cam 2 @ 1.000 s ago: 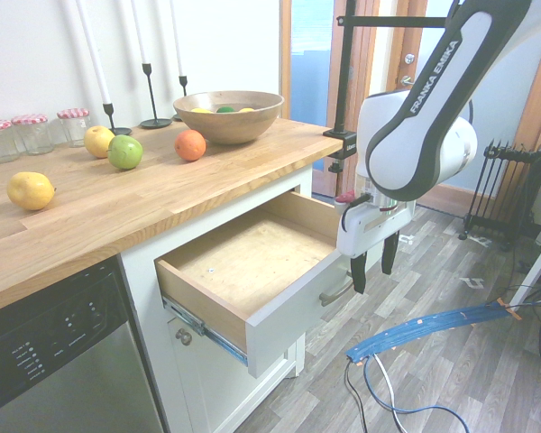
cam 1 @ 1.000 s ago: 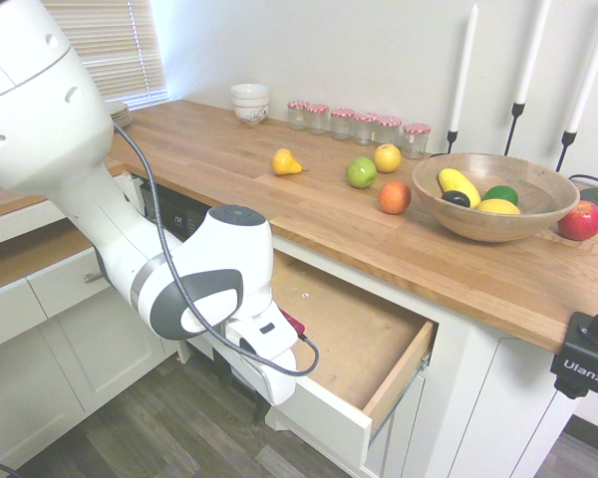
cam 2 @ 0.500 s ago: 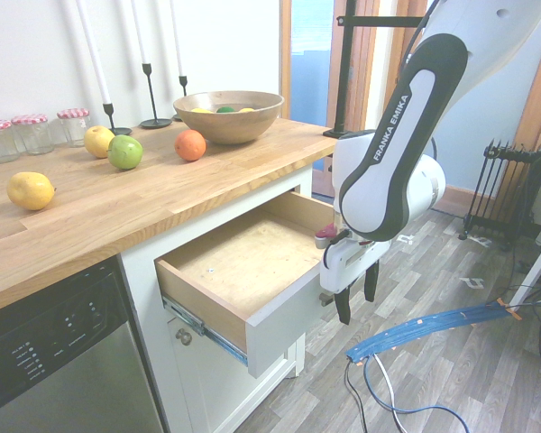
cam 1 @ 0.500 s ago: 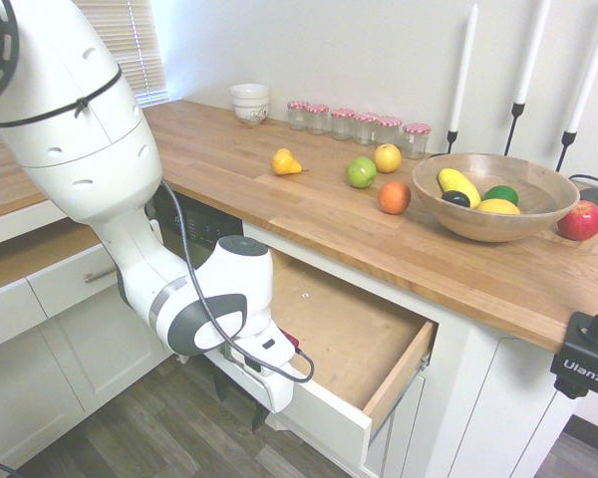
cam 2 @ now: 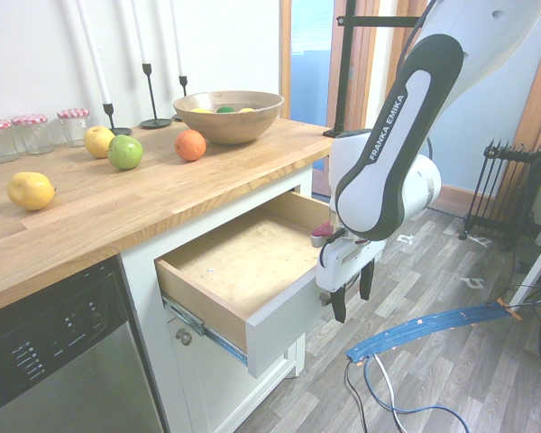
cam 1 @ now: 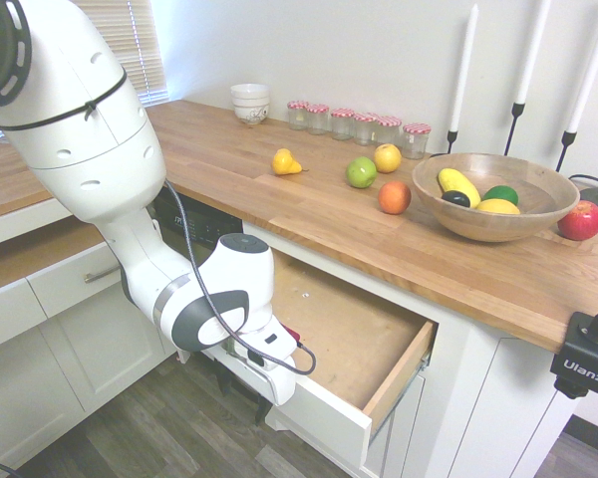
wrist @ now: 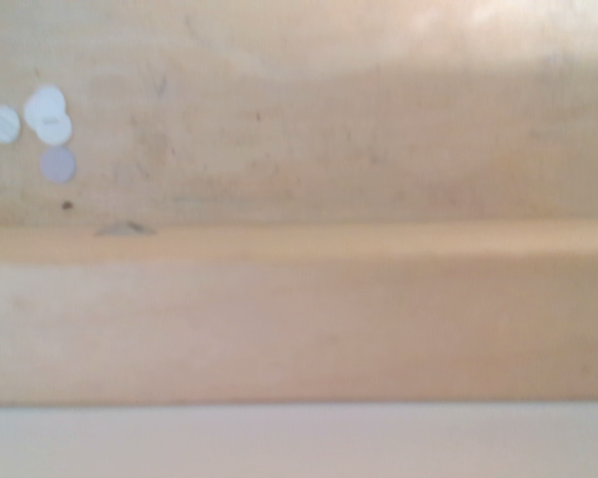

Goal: Close the drawer

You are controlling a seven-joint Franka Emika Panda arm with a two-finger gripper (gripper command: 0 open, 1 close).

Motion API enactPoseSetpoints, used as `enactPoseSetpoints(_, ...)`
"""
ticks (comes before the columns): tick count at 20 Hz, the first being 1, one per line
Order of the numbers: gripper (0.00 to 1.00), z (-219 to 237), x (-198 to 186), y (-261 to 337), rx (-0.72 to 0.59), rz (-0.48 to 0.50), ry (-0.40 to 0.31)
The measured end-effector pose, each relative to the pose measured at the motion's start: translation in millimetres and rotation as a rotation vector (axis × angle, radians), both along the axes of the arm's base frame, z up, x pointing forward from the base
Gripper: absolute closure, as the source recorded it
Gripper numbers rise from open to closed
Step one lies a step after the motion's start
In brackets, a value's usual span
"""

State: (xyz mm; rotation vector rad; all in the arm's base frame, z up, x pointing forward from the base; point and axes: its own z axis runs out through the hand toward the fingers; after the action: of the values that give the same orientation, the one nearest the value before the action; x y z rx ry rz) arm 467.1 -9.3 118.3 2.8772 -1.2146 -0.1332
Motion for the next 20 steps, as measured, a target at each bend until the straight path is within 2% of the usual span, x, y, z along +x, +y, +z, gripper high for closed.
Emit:
enactPoseSetpoints(8,1.00,2.1,3.0,3.6,-0.002,0.005,-0.027)
enactPoseSetpoints(20,1.00,2.2,3.2,3.9,-0.001,0.003,-0.029)
